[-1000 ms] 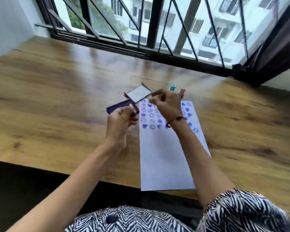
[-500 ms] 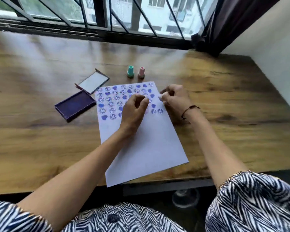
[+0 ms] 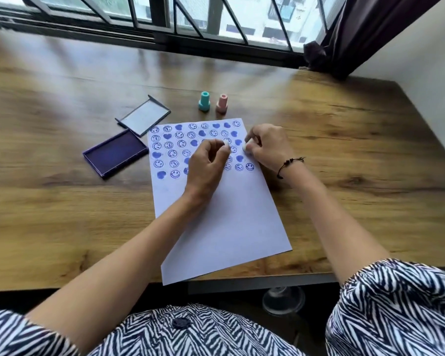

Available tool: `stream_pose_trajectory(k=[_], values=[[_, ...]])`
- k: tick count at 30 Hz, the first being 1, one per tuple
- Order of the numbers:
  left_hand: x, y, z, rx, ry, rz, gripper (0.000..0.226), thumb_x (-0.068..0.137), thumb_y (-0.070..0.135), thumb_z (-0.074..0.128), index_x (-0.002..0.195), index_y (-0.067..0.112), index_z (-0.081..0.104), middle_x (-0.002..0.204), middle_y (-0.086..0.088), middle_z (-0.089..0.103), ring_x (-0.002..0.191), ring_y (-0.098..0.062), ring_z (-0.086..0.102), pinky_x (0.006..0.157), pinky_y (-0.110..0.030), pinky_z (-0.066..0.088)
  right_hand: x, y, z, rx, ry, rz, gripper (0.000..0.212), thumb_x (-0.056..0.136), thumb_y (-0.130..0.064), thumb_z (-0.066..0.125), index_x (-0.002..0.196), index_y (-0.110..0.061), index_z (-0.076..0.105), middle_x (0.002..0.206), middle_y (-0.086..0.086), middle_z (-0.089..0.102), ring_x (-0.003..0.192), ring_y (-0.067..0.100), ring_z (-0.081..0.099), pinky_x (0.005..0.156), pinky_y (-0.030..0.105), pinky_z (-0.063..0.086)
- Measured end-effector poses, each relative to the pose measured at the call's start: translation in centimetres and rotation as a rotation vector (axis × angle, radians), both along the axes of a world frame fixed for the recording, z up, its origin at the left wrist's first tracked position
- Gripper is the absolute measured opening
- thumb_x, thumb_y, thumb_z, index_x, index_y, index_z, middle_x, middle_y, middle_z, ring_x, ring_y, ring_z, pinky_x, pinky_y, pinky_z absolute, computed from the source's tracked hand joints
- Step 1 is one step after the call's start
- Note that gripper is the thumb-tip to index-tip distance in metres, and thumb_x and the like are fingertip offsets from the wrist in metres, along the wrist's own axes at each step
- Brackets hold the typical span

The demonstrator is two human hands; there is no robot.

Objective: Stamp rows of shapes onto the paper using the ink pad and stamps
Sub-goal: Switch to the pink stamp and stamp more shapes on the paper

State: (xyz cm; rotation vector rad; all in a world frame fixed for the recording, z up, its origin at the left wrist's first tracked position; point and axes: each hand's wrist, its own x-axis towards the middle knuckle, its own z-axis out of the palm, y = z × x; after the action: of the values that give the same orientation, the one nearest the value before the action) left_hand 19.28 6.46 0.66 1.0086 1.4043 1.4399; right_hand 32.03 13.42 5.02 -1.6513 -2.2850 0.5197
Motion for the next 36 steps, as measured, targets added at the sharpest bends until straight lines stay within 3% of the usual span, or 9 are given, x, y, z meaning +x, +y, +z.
stream_pose_trajectory(k=[4,7,10,15,21,28,32,36], values=[[-0.1,0.0,0.0,-0.004,-0.01,-0.003,0.007,0.086,0.02,0.055,0.087,0.015,0.059,0.079,0.004,0.059,0.072,-0.005,0.051,0.076,-0.026,0.041,-0.7,-0.3,-0.7,0.06,-0.108,0.032,0.017,0.082,-0.006,0.055,0.094,-0.005,0.065,0.101,0.019,0.061,0.093,0.036,0.058,0.074,0.035,0.044],[-0.1,0.0,-0.1,-0.007,-0.001,-0.008,0.007,0.086,0.021,0.055,0.086,0.015,0.059,0.079,0.004,0.059,0.073,-0.006,0.052,0.076,-0.026,0.042,-0.8,-0.2,-0.9,0.089,-0.153,0.08,0.015,0.082,-0.005,0.052,0.092,-0.004,0.063,0.099,0.018,0.06,0.087,0.037,0.058,0.067,0.036,0.043],[0.0,0.0,-0.2,-0.005,0.02,-0.011,0.008,0.085,0.023,0.056,0.086,0.016,0.059,0.081,0.003,0.06,0.075,-0.006,0.054,0.077,-0.024,0.043,-0.7,0.2,-0.9,0.094,-0.156,0.109,0.013,0.079,-0.003,0.052,0.087,-0.006,0.063,0.094,0.015,0.061,0.082,0.034,0.058,0.06,0.028,0.033],[0.0,0.3,-0.2,-0.002,0.009,-0.017,0.02,0.076,0.034,0.054,0.084,0.016,0.059,0.077,0.008,0.059,0.073,-0.006,0.053,0.075,-0.023,0.043,-0.8,0.4,-1.2,0.095,-0.132,0.109,0.013,0.077,-0.001,0.052,0.084,-0.006,0.061,0.091,0.014,0.06,0.077,0.033,0.057,0.06,0.027,0.034],[0.2,0.2,-0.3,0.013,0.019,-0.043,0.013,0.077,0.032,0.054,0.082,0.02,0.057,0.077,0.009,0.059,0.073,-0.005,0.053,0.074,-0.022,0.043,-0.8,0.5,-1.4,0.101,-0.125,0.102,0.012,0.076,0.001,0.052,0.081,-0.007,0.06,0.08,0.003,0.05,0.07,0.025,0.051,0.058,0.027,0.033],[0.3,-0.1,-0.1,0.011,0.062,-0.051,0.005,0.083,0.02,0.057,0.087,0.018,0.059,0.083,0.001,0.061,0.078,-0.011,0.056,0.079,-0.028,0.045,-0.9,0.5,-1.4,0.105,-0.12,0.108,0.011,0.075,0.0,0.05,0.078,-0.006,0.058,0.084,0.011,0.057,0.073,0.033,0.056,0.06,0.032,0.041],[0.3,-0.1,0.0,0.013,0.107,-0.043,0.004,0.083,0.019,0.057,0.087,0.018,0.059,0.083,0.001,0.061,0.073,-0.005,0.054,0.074,-0.021,0.044,-0.8,0.0,-1.5,0.113,-0.106,0.068,0.011,0.077,-0.002,0.05,0.081,-0.007,0.058,0.08,0.004,0.05,0.074,0.032,0.055,0.058,0.03,0.036],[0.3,-0.1,0.1,0.027,0.17,-0.039,0.002,0.083,0.019,0.057,0.085,0.019,0.058,0.082,0.003,0.06,0.071,-0.005,0.054,0.07,-0.015,0.042,-0.7,-0.3,-1.1,0.09,-0.089,0.044,0.013,0.079,-0.003,0.051,0.087,-0.007,0.061,0.093,0.012,0.061,0.083,0.033,0.058,0.062,0.032,0.042]])
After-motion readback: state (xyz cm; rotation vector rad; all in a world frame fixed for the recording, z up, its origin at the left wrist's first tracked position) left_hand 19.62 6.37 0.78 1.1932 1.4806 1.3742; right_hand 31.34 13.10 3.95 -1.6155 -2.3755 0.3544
